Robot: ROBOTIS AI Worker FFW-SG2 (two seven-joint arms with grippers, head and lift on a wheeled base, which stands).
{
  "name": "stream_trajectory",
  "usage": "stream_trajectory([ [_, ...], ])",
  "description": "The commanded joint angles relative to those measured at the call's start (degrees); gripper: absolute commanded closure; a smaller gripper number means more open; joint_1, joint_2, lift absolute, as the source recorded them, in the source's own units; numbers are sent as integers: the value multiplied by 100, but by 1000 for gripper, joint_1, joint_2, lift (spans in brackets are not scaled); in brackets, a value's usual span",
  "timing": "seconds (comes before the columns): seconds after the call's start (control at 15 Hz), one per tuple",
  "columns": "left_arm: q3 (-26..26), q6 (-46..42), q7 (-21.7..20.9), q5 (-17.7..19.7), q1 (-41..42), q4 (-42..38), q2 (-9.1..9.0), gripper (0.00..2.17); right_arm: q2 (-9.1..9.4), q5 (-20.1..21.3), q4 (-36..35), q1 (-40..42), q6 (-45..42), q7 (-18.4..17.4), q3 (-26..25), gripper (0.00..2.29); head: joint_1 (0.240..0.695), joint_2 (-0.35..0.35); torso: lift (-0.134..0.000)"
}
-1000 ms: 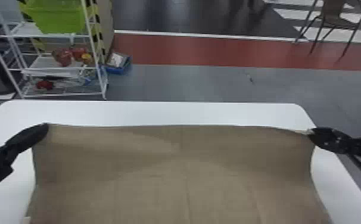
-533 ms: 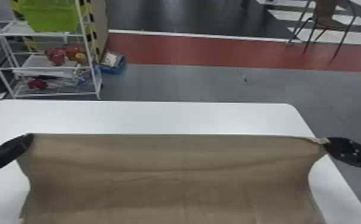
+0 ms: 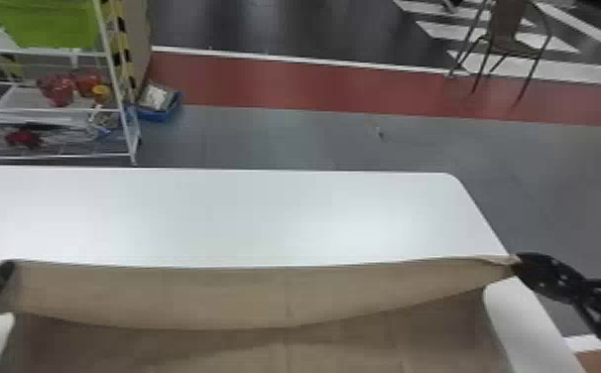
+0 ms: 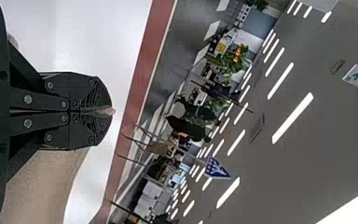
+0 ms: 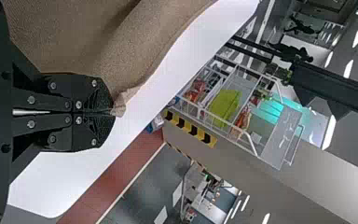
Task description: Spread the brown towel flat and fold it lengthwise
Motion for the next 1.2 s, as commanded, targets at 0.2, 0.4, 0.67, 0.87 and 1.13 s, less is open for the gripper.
stream_trajectory([
  [0.2, 22, -599, -301, 42, 275, 355, -83, 1389, 49, -53, 124, 323, -592, 19, 89, 1403, 695, -201, -123],
  [0.4, 137, -1021, -345, 60, 275, 724, -48, 1389, -101, -194, 511, 472, -1137, 19, 89, 1403, 695, -192, -123],
  [0.67, 225, -1320, -468, 104, 117, 1251, -4, 1389, -285, -212, 976, 543, -1611, 19, 89, 1403, 695, -175, -123],
  [0.87, 216, -1460, -644, 113, 117, 1471, -22, 1386, -329, -220, 1135, 648, -1805, 19, 238, 1399, 695, -177, -123],
  [1.13, 295, -1583, -1021, 350, 152, 1664, -66, 1028, -329, -159, 1328, 736, -2139, 19, 528, 1399, 695, -164, -123],
])
